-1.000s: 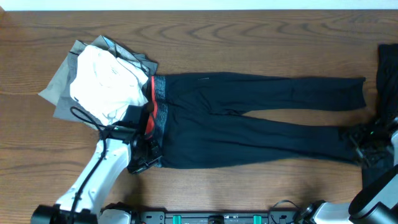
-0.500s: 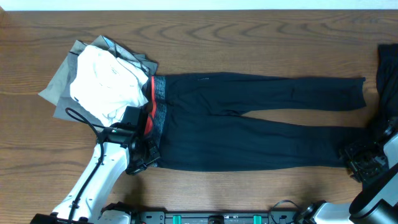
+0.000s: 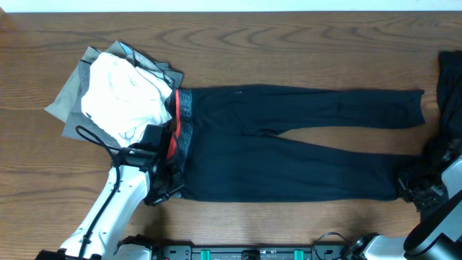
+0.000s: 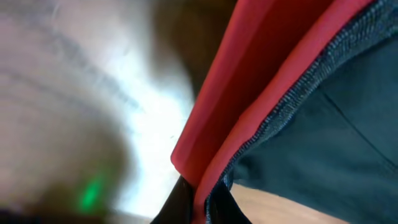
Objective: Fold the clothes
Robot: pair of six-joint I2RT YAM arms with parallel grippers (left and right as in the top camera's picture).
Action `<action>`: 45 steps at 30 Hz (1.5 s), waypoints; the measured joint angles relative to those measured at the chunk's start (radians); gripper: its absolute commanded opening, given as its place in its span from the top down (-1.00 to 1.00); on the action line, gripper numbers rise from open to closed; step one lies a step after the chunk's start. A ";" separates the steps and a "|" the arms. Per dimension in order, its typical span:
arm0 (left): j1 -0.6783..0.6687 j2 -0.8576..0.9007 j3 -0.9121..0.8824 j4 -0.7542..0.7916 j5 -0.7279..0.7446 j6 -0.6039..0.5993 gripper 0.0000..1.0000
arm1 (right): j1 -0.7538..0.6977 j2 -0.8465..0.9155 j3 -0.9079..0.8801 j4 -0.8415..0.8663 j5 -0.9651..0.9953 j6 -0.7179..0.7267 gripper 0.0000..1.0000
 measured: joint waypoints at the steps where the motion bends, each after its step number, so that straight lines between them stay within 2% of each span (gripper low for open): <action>1: 0.000 -0.010 0.009 -0.018 0.000 0.000 0.88 | 0.000 -0.007 0.013 -0.016 -0.003 0.000 0.97; 13: 0.000 -0.217 0.145 -0.248 -0.003 -0.015 0.88 | 0.000 -0.247 0.240 -0.219 -0.045 -0.034 0.98; 18: 0.000 -0.255 0.207 -0.289 -0.008 -0.014 0.87 | 0.000 -0.270 0.278 -0.217 -0.079 -0.039 0.97; 21: 0.000 -0.251 0.269 -0.269 -0.040 -0.010 0.88 | 0.004 -0.265 0.279 -0.157 -0.124 -0.042 0.98; 30: -0.001 -0.074 0.344 -0.121 -0.106 0.074 0.88 | 0.108 -0.146 0.290 0.069 -0.231 -0.013 0.97; 37: -0.001 0.038 0.389 -0.090 -0.140 0.138 0.88 | 0.166 0.004 0.332 0.124 -0.264 -0.002 0.97; 45: 0.003 0.072 0.416 -0.021 -0.182 0.183 0.88 | 0.206 0.145 0.492 0.144 -0.293 0.012 0.97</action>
